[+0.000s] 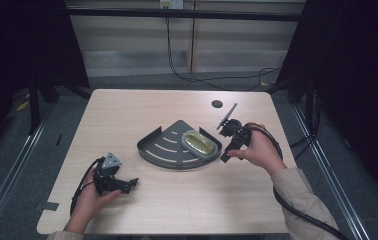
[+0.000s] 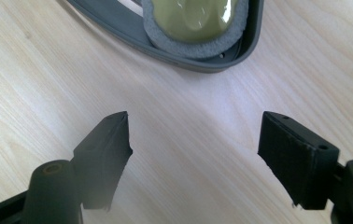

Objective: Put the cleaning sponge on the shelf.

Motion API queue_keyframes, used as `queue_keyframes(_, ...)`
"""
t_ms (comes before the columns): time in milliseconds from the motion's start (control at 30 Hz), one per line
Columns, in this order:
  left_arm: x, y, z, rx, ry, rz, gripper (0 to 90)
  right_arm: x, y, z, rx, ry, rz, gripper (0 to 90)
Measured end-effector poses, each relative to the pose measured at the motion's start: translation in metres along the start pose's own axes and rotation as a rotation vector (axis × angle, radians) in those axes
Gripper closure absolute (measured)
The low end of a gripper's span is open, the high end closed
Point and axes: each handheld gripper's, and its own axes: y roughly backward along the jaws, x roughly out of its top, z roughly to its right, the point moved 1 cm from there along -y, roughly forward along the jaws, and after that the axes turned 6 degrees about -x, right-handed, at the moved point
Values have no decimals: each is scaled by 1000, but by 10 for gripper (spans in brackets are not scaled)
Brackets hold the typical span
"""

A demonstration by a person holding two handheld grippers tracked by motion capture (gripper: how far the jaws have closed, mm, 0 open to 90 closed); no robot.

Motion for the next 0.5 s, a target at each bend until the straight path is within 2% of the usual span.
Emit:
queue_keyframes(267, 0, 0, 0, 0, -1, -1, 42, -13, -1, 5, 7, -36, 15, 243)
queue_keyframes(500, 0, 0, 0, 0, -2, -1, 42, -20, -3, 5, 4, -32, 15, 243)
